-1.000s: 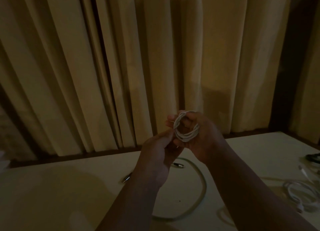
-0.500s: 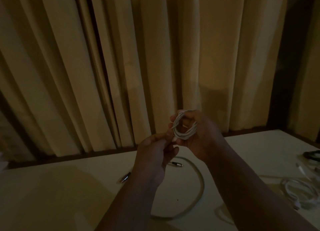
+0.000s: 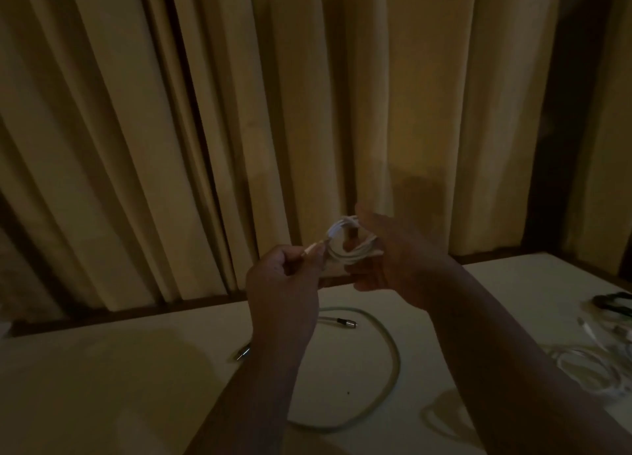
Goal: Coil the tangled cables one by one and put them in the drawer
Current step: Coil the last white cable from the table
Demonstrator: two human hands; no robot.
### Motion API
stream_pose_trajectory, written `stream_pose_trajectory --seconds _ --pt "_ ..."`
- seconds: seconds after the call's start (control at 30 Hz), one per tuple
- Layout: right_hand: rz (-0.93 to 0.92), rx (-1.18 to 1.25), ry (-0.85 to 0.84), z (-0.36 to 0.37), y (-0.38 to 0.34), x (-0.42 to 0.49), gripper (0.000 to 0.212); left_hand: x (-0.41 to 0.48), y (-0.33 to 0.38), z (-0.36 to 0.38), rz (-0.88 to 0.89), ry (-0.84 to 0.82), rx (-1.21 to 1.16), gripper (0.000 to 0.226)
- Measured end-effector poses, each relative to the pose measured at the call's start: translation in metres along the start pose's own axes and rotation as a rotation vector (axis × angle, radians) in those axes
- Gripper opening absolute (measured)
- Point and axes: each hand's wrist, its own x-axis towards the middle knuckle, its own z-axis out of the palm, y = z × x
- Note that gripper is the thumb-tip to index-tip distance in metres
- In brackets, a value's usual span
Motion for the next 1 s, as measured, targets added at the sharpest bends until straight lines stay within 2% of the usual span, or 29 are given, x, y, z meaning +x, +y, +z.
stream_pose_trajectory --seconds 0.1,0.17,0.3,0.47,0.53,0.63,0.73,0.83,1.0 --pt "0.029 0.011 -0.102 -0.008 0.002 -0.004 0.030 0.003 -0.001 -0.004 -0.064 -0.051 -0.002 0.020" --pt "-0.002 0.047 -0.099 -0.011 0.004 -0.002 0.026 0.004 -0.002 -0.004 -0.162 -0.132 -0.022 0.021" --pt "0.002 -0.078 -0.076 -0.014 0.005 -0.005 0.023 0.004 -0.002 -0.002 -0.304 -0.254 0.020 0.016" --pt "0.034 -0.217 -0.109 -0.017 0.008 -0.018 0.022 0.001 -0.004 0.001 -0.361 -0.395 0.127 0.040" --pt "0.055 -0.206 -0.116 -0.021 0.010 -0.027 0.025 -0.005 -0.001 0.005 -0.380 -0.447 0.091 0.039" --pt "0.074 -0.196 -0.048 -0.032 0.009 -0.046 0.025 -0.012 0.003 0.012 -0.484 -0.488 -0.063 0.028" --pt "0.086 -0.193 0.001 -0.049 0.008 -0.069 0.017 -0.021 0.004 0.020 -0.601 -0.520 -0.205 0.031" --pt "0.130 -0.162 0.056 -0.066 0.008 -0.093 0.014 -0.037 0.006 0.030 -0.579 -0.546 -0.217 0.025" --pt "0.216 -0.200 0.227 -0.095 0.008 -0.121 0.027 -0.073 0.013 0.054 -0.574 -0.573 -0.140 0.014"
